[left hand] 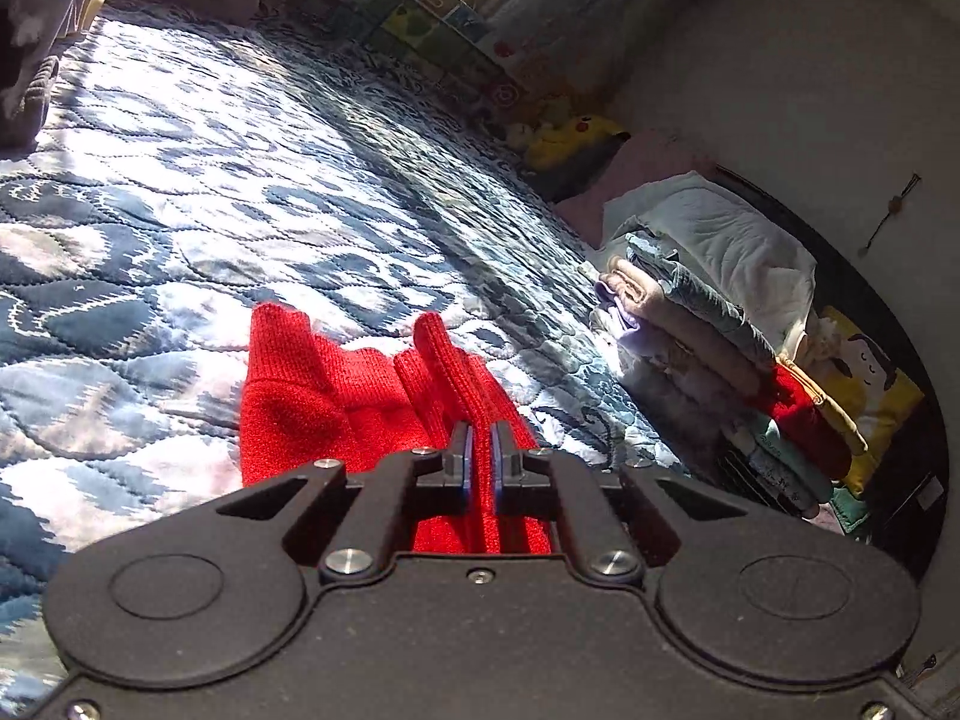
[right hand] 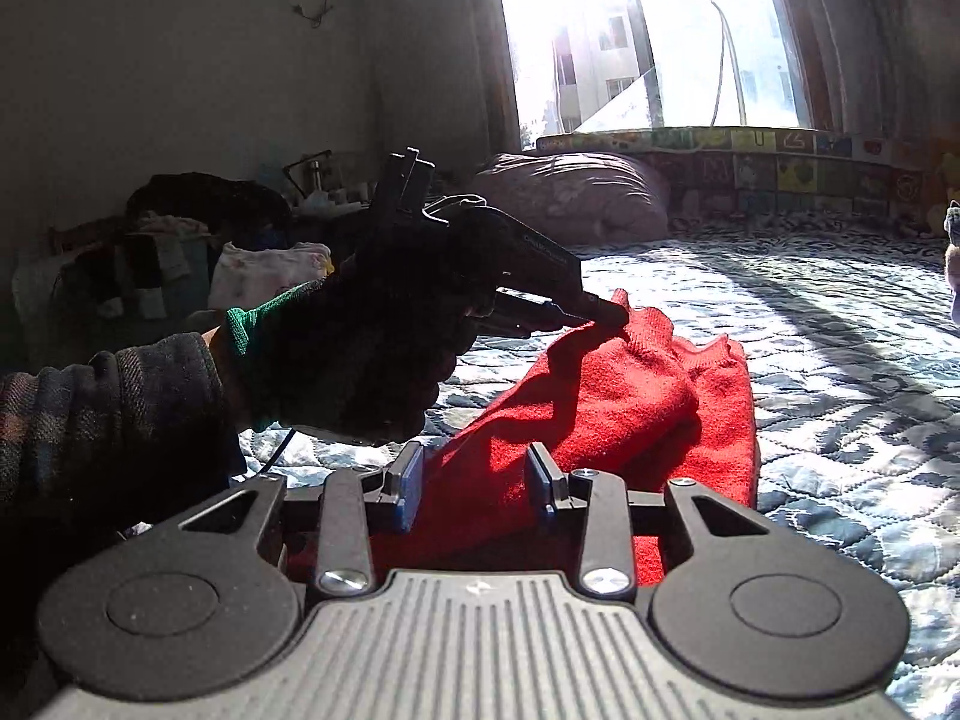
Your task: Fold clothes
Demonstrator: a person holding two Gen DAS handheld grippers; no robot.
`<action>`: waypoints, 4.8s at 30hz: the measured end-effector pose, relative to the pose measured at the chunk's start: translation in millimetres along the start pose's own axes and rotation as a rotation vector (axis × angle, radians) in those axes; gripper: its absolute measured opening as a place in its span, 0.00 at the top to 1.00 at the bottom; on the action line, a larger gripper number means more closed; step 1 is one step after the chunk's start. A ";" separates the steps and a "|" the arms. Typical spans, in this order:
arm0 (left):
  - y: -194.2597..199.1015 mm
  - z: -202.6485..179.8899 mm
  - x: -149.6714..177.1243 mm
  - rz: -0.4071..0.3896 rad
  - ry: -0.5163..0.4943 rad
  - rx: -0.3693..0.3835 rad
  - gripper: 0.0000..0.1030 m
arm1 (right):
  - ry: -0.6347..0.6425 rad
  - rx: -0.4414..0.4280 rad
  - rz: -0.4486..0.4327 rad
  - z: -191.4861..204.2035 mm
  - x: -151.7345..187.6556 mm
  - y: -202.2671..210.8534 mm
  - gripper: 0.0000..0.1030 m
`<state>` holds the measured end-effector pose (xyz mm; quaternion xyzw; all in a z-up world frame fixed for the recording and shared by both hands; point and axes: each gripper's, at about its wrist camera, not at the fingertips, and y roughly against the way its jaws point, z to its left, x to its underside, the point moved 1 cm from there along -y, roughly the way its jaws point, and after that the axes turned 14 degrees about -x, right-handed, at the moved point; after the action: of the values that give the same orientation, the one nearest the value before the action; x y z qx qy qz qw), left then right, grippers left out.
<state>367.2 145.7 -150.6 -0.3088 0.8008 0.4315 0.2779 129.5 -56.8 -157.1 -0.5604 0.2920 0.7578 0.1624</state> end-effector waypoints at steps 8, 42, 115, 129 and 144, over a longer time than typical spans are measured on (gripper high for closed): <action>-6.9 4.1 -10.6 -0.018 -0.056 -0.022 0.97 | 0.117 -0.021 0.018 19.1 1.2 -12.7 0.59; -0.8 29.4 -13.2 -0.060 -0.008 -0.100 0.97 | 0.108 -0.095 0.321 18.0 7.0 -46.6 0.50; -0.1 -97.9 61.2 0.010 -0.535 -0.509 0.91 | 0.024 -0.070 0.286 14.0 22.6 -51.3 0.32; 22.9 -57.5 24.9 0.029 -0.298 -0.287 0.94 | 0.024 -0.070 0.283 17.1 23.7 -47.6 0.33; -8.9 -59.9 45.8 0.159 -0.450 -0.254 0.96 | 0.039 -0.092 0.210 28.8 9.3 -49.9 0.38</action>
<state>333.1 78.5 -159.4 -0.1738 0.6801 0.6067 0.3731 133.4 -0.9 -173.1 -0.5481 0.3173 0.7723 0.0504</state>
